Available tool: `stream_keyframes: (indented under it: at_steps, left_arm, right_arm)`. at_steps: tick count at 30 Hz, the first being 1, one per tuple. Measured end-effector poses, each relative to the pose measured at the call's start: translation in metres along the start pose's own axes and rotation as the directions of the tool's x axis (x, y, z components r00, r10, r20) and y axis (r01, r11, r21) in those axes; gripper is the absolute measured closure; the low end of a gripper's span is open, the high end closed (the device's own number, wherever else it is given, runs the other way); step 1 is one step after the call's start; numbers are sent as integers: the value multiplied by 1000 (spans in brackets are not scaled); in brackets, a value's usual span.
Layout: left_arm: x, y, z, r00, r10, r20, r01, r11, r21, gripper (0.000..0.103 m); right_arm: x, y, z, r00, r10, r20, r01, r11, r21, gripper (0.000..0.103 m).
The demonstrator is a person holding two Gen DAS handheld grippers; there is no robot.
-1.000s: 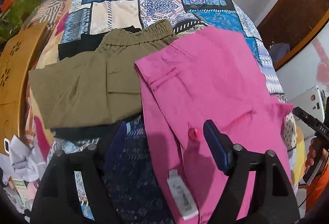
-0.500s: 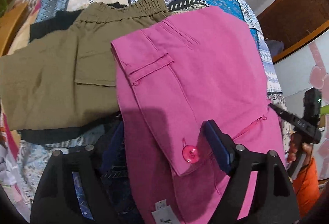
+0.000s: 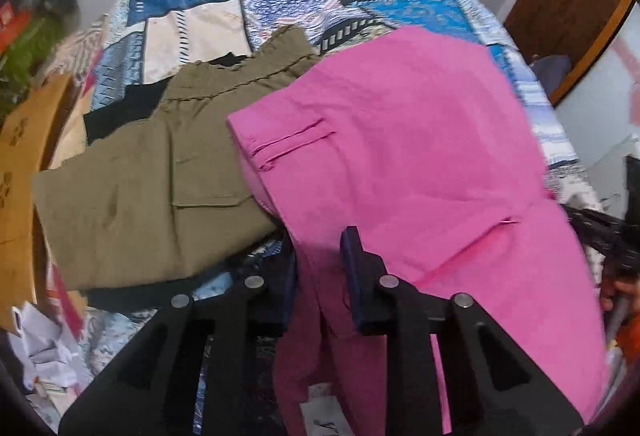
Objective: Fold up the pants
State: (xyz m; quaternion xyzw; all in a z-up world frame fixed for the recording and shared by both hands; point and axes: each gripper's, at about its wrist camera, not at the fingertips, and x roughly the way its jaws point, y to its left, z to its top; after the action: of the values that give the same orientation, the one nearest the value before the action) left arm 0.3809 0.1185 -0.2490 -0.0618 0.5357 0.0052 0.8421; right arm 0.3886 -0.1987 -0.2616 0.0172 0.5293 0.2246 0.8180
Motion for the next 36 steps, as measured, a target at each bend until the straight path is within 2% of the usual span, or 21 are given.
stream_keyframes:
  at_steps: [3,6,8,9,10,11,12,13,17,19,21,23,27,36]
  left_arm:
    - [6,6,0,999,-18,-32,18,1000,-15,78]
    - [-1,15,2,999,-20,-35,18,999,-42,66]
    - [-8,20,0,999,-25,-31,24,998,-50,65]
    - [-14,24,0,1000,-18,-18,17,999,-45,65]
    - [-21,27,0,1000,10,1,-10,999,-37,62]
    - [-28,32,1,999,48,22,-48,998,-31,60]
    - [-32,36,2,997,69,37,-68,997,-33,54]
    - [-37,41,5,995,81,50,-79,996,-39,48]
    - [-59,64,18,990,87,108,-79,993,-84,39]
    - [-66,71,26,986,94,136,-80,992,-101,32]
    - [-68,77,34,985,90,150,-72,990,-122,30]
    - [-64,79,41,986,80,146,-59,988,-142,29]
    - [-45,86,52,992,48,115,-25,981,-193,29]
    - [12,81,59,999,-28,25,33,978,-208,29]
  right_arm:
    - [-1,-2,0,1000,-10,-18,10,1000,11,97]
    - [-9,0,3,998,-40,-44,39,999,-6,92]
    - [-16,0,7,997,-48,-52,48,999,-1,90]
    - [-22,-1,9,997,-52,-48,52,999,3,86]
    - [-28,-5,12,998,-53,-43,54,999,7,75]
    - [-33,-6,13,998,-53,-36,54,998,13,69]
    - [-40,-9,15,999,-49,-23,49,998,25,59]
    - [-45,-10,17,999,-45,-5,46,998,35,58]
    - [-70,-9,28,997,-39,64,35,998,49,54]
    - [-81,-6,35,995,-27,99,22,999,47,45]
    - [-88,1,42,990,-23,136,18,999,35,40]
    - [-85,17,55,986,-29,167,28,1000,4,40]
    - [-75,22,73,979,-24,202,26,1000,-5,37]
    - [-37,22,100,985,8,170,-10,1000,12,37]
